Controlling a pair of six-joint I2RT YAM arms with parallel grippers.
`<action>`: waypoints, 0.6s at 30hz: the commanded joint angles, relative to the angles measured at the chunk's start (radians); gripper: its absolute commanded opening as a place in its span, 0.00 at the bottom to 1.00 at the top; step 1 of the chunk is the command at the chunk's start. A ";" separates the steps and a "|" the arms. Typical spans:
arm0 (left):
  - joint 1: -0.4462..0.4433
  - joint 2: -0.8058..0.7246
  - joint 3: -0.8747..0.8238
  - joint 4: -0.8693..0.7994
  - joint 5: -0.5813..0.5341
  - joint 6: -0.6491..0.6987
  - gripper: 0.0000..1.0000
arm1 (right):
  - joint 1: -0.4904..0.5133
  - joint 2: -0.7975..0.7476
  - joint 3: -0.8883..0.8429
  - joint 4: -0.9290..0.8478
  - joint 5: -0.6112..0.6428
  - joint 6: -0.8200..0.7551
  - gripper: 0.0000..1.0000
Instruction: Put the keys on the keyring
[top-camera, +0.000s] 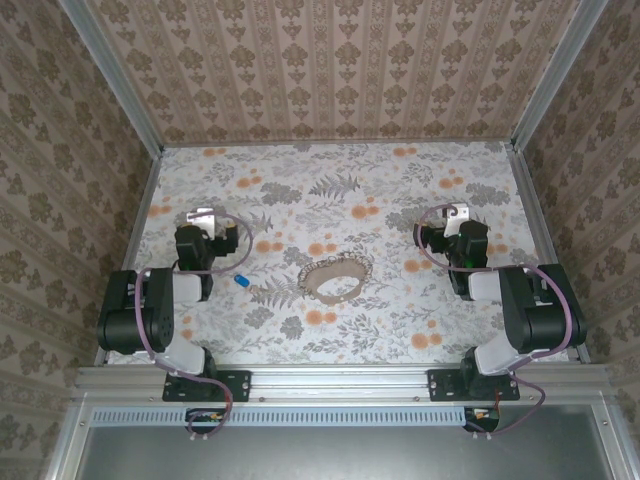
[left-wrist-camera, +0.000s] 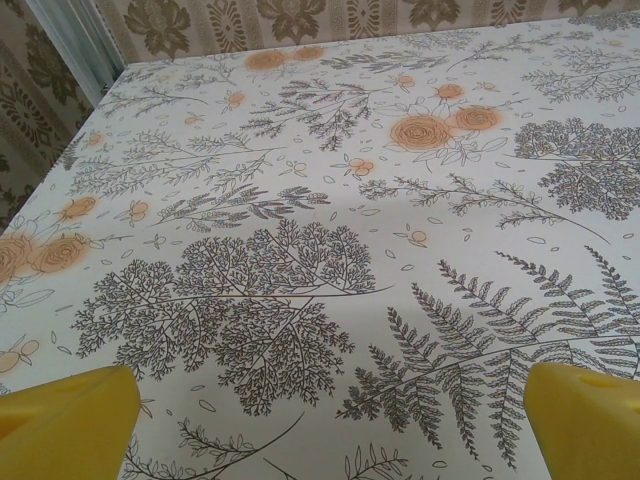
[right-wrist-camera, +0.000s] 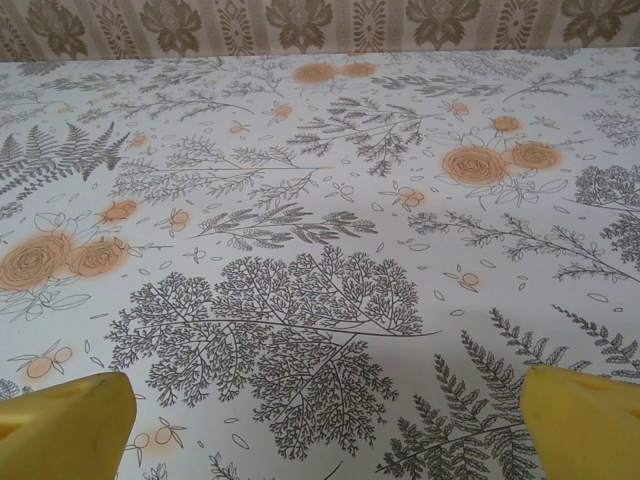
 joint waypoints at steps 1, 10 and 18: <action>0.004 -0.004 0.010 -0.004 0.020 -0.008 1.00 | -0.004 -0.012 0.009 -0.003 0.076 0.021 1.00; -0.004 -0.003 0.015 -0.012 0.006 -0.005 1.00 | -0.004 -0.010 0.011 -0.007 0.076 0.021 1.00; -0.031 -0.085 0.008 -0.067 -0.060 0.001 0.97 | -0.004 -0.140 0.007 -0.107 0.114 0.033 1.00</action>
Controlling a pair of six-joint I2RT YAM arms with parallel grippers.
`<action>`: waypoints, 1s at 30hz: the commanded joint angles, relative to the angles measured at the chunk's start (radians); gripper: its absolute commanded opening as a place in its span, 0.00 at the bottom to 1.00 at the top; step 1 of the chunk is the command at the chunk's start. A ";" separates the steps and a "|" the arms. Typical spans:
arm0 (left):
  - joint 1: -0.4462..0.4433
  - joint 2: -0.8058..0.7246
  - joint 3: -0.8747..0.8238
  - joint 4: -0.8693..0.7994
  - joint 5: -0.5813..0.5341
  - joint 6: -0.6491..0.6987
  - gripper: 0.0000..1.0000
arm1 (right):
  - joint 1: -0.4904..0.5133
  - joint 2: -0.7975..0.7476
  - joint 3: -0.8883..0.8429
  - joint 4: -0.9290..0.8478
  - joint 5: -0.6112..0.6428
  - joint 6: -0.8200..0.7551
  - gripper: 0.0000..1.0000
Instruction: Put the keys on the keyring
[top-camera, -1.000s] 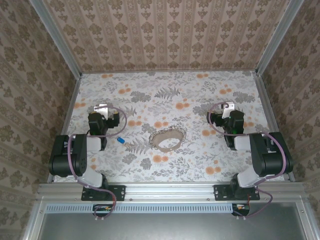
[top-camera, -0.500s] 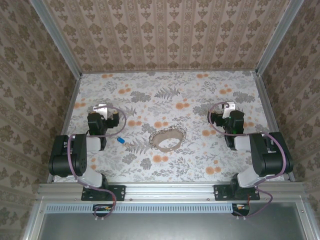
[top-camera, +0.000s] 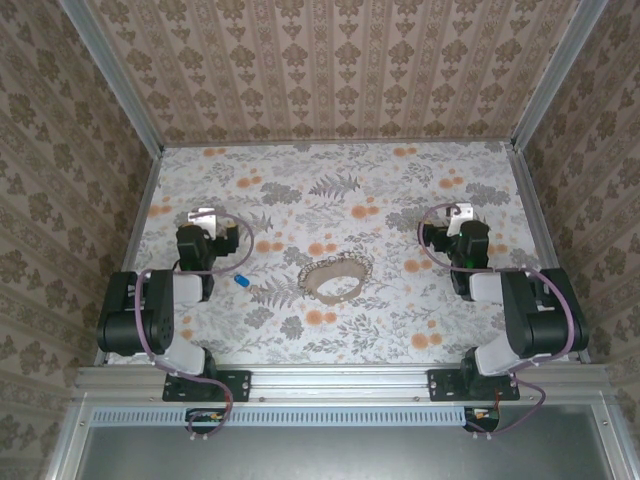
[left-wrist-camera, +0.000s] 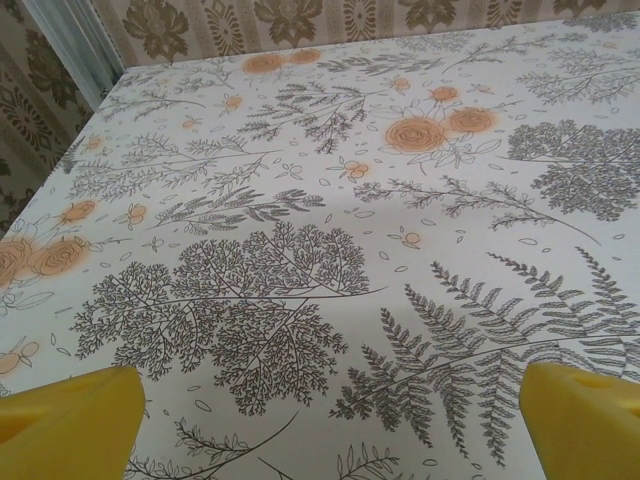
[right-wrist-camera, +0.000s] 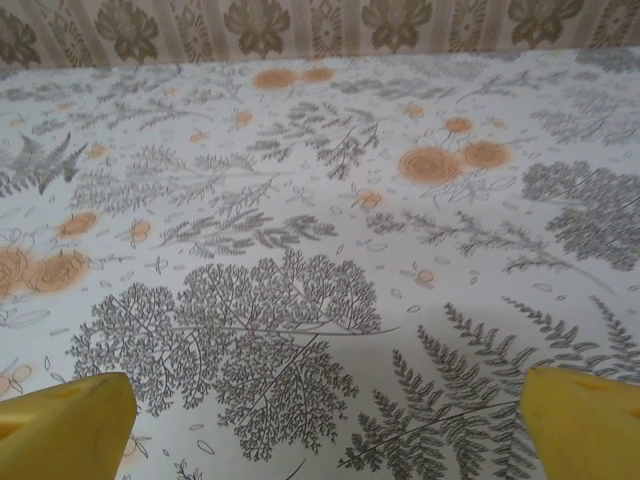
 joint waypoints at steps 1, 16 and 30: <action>-0.011 -0.072 0.014 -0.066 -0.040 0.002 0.97 | -0.004 -0.122 0.014 -0.085 0.053 0.025 1.00; -0.099 -0.341 0.257 -0.684 -0.144 -0.137 0.97 | -0.022 -0.263 0.255 -0.682 0.184 0.372 1.00; -0.403 -0.343 0.428 -1.043 -0.132 -0.412 0.96 | 0.079 -0.172 0.377 -0.994 -0.311 0.469 0.80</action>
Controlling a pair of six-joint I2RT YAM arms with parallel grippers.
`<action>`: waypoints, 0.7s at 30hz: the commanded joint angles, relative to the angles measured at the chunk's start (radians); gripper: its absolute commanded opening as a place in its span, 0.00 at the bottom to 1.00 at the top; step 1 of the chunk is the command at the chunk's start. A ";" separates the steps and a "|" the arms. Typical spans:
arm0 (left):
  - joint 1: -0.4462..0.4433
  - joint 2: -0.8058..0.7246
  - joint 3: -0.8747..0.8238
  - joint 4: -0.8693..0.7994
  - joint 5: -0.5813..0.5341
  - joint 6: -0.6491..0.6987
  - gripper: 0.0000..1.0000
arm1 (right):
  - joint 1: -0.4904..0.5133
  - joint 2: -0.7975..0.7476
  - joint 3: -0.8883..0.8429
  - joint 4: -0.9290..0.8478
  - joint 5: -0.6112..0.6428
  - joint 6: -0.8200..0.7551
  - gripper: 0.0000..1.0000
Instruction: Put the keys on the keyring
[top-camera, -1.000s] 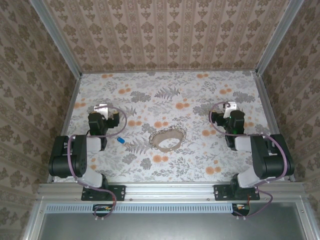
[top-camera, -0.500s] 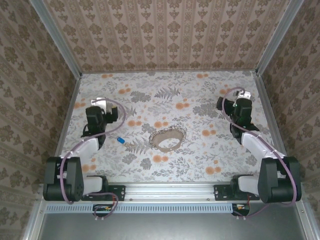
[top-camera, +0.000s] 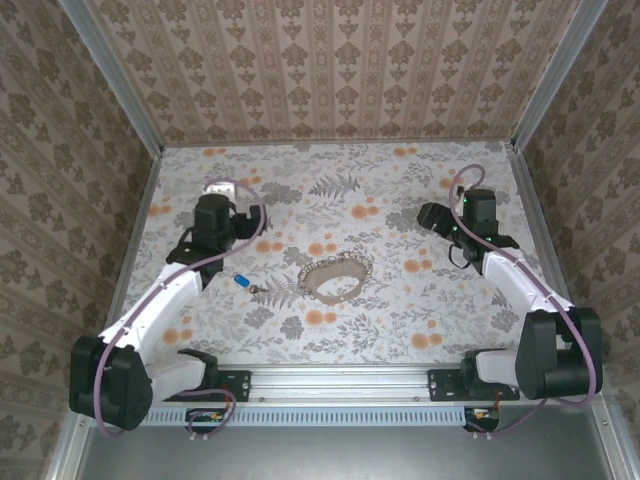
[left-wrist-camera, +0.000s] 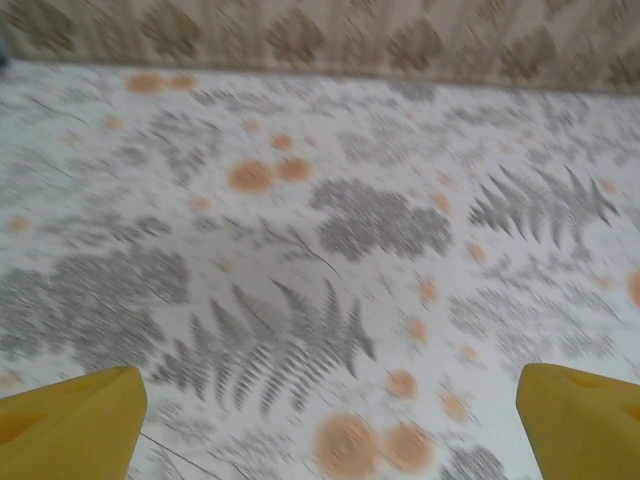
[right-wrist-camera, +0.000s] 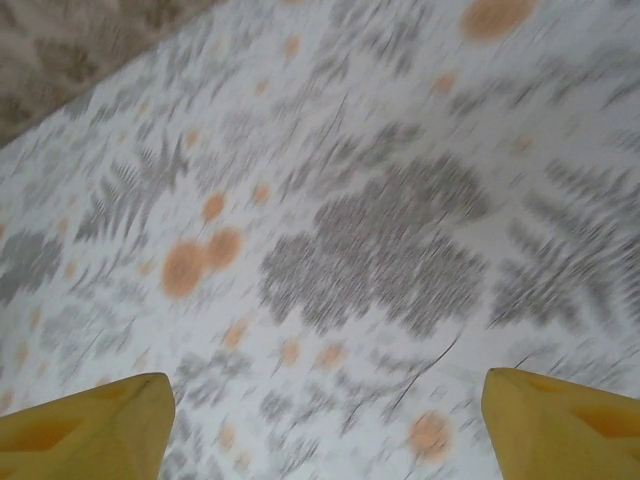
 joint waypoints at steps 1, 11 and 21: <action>-0.064 0.025 0.054 -0.155 0.018 -0.074 0.95 | 0.068 0.022 0.018 -0.121 -0.151 0.029 0.78; -0.222 -0.011 -0.058 -0.127 0.077 -0.182 0.95 | 0.306 0.097 -0.037 -0.110 -0.226 0.134 0.55; -0.236 0.011 -0.080 -0.082 0.085 -0.212 0.96 | 0.393 0.143 -0.129 -0.031 -0.214 0.175 0.56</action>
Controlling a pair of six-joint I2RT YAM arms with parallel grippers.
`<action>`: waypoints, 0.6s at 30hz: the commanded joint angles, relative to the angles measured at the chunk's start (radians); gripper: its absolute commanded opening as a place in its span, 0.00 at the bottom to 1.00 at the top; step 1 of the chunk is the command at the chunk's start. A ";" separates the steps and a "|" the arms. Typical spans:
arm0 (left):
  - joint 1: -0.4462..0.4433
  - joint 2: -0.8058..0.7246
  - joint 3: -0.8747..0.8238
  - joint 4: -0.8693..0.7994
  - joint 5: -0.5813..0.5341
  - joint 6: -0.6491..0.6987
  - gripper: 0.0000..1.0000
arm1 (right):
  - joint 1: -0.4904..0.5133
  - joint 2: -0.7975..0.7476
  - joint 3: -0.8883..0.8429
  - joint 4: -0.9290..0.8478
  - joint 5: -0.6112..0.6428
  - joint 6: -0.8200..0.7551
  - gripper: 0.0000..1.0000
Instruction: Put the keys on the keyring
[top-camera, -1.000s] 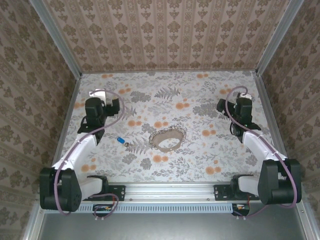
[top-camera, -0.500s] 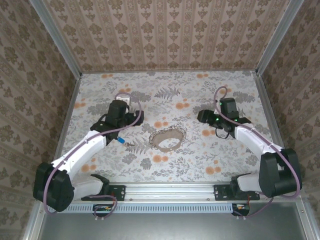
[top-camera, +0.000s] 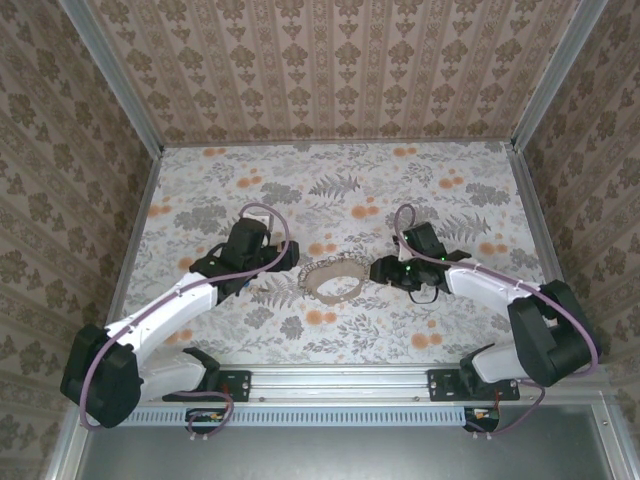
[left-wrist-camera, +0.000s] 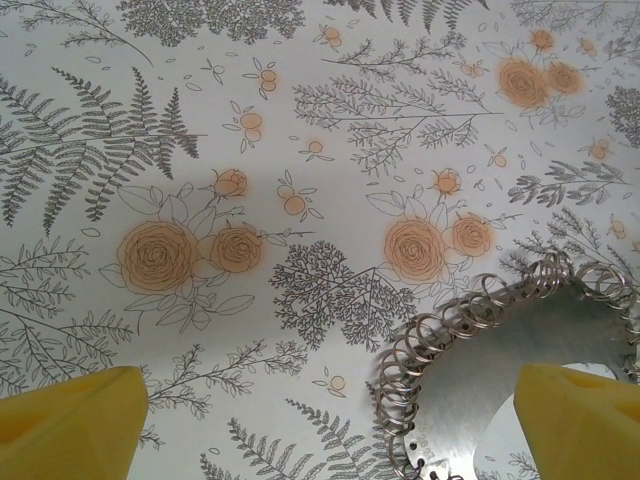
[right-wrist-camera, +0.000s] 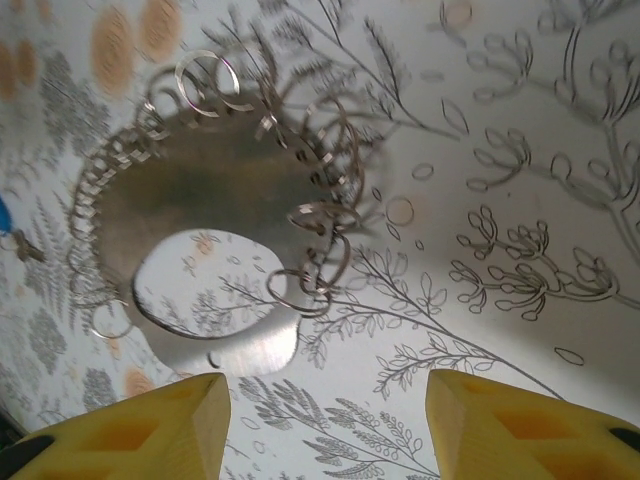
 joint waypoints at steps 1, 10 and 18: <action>-0.014 0.019 0.013 0.031 0.020 -0.019 0.96 | 0.027 0.038 -0.008 0.059 -0.018 0.020 0.56; -0.030 0.039 0.042 0.008 0.000 -0.019 0.96 | 0.083 0.126 0.067 0.047 0.022 -0.045 0.56; -0.034 0.013 0.026 0.007 -0.009 -0.031 0.95 | 0.087 0.179 0.102 0.050 0.048 -0.080 0.55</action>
